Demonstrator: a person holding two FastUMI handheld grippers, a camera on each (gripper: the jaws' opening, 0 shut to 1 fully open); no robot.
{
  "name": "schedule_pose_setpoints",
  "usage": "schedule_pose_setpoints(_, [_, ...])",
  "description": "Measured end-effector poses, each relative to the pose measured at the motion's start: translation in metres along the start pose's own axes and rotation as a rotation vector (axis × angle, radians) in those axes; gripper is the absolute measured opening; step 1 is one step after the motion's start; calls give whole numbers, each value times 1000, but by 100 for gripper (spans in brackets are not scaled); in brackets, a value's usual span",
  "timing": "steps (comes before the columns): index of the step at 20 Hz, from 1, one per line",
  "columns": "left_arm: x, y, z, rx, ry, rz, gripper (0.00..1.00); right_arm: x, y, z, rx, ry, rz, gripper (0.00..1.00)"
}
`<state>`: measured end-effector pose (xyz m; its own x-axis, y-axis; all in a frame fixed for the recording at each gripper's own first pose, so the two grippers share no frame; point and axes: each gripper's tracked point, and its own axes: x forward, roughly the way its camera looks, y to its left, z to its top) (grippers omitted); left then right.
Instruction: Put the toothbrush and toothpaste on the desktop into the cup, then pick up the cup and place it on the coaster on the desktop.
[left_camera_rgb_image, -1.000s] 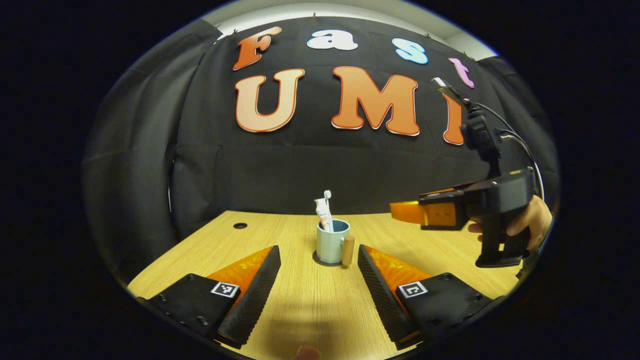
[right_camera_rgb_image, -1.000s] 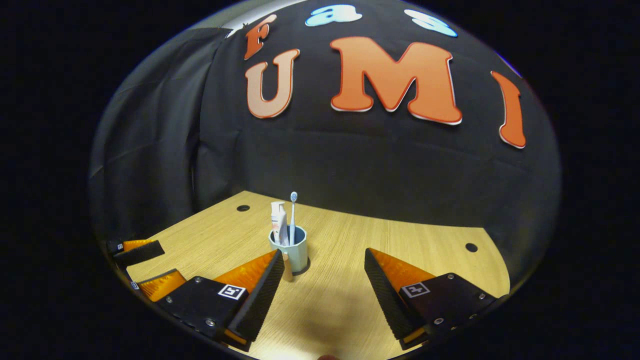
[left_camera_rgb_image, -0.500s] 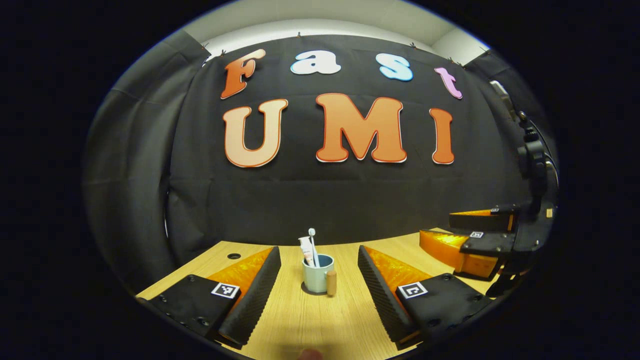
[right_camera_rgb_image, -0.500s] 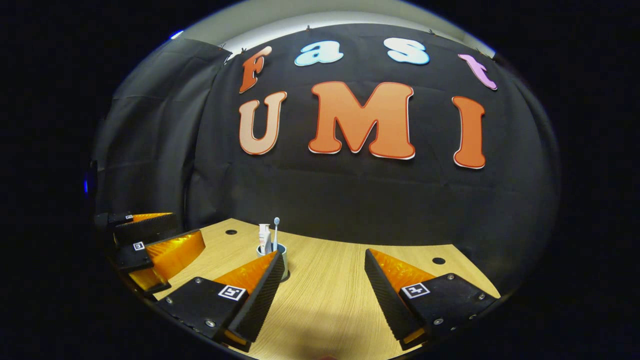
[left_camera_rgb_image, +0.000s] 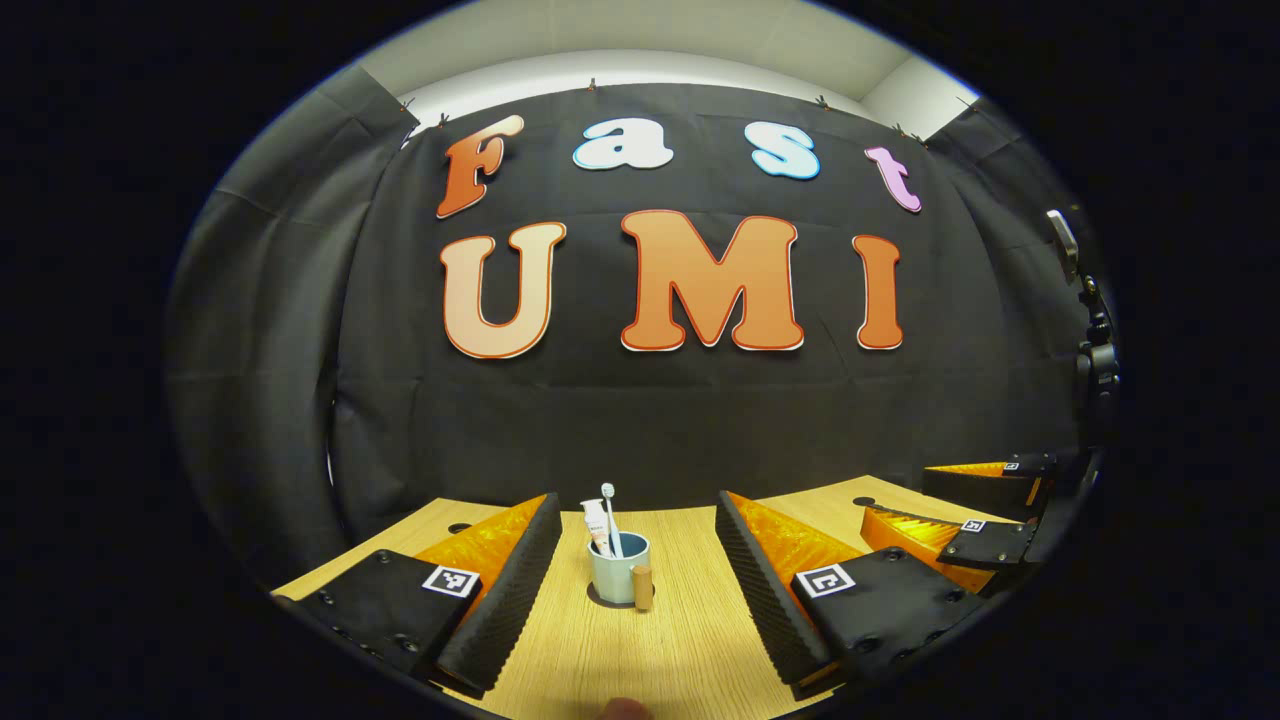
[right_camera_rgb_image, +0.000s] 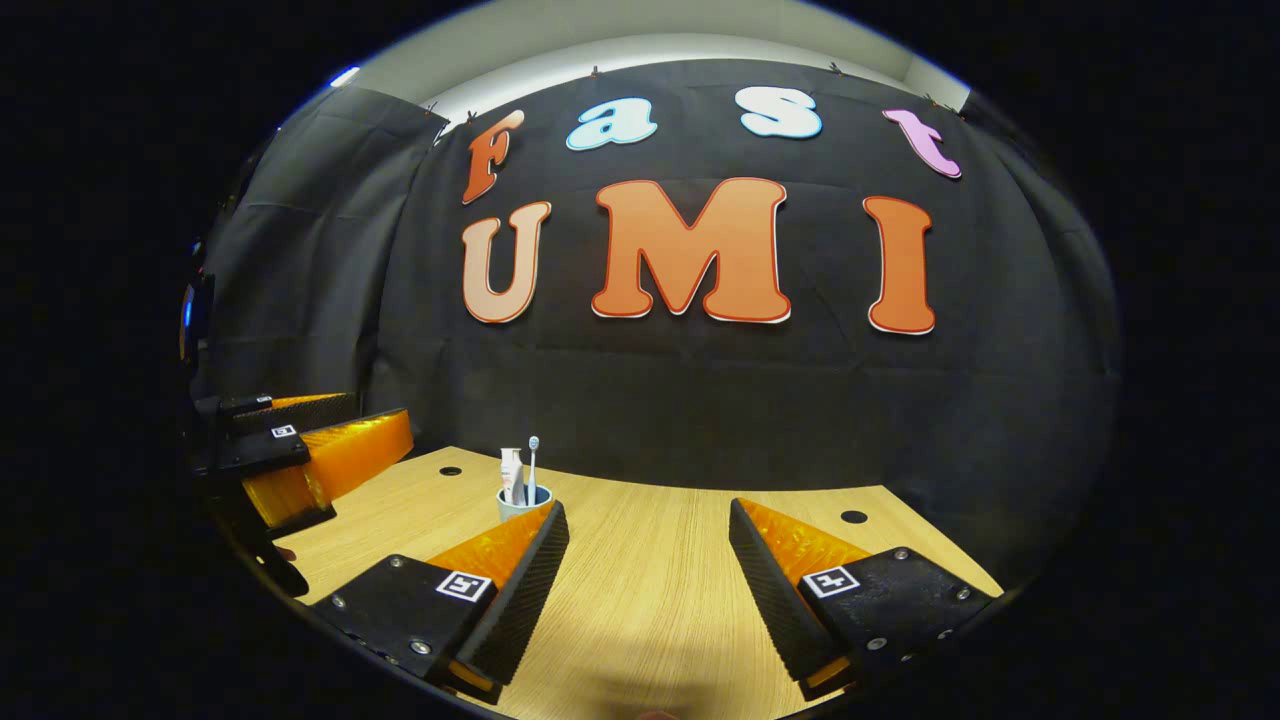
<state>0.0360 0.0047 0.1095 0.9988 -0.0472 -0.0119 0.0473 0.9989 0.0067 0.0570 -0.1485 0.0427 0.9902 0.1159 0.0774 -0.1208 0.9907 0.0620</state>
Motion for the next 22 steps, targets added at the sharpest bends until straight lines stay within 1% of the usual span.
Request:
schedule_pose_setpoints(4, [0, 2, 5, 0, -11, 11, 99, -3, 1, 6, -2, -28, 9, 97])
schedule_pose_setpoints(5, [0, 3, 6, 3, -13, 12, 99, -3, 2, 8, -7, -32, 13, 100])
schedule_pose_setpoints(6, [0, 3, 7, 5, -15, 15, 99, -3, 3, 8, -9, -32, 14, 97])
schedule_pose_setpoints(17, [1, 0, 13, 2, -38, 7, 100, -1, 8, 7, -14, -37, 35, 97])
schedule_pose_setpoints(19, [0, 1, 14, 5, -43, 13, 99, 1, 11, 7, -23, -33, 42, 97])
schedule_pose_setpoints(20, [-1, 1, 15, 5, -46, 15, 97, 1, 11, 7, -27, -34, 44, 97])
schedule_pose_setpoints(22, [0, 0, 16, 5, -50, 15, 97, 1, 13, 8, -31, -38, 50, 97])
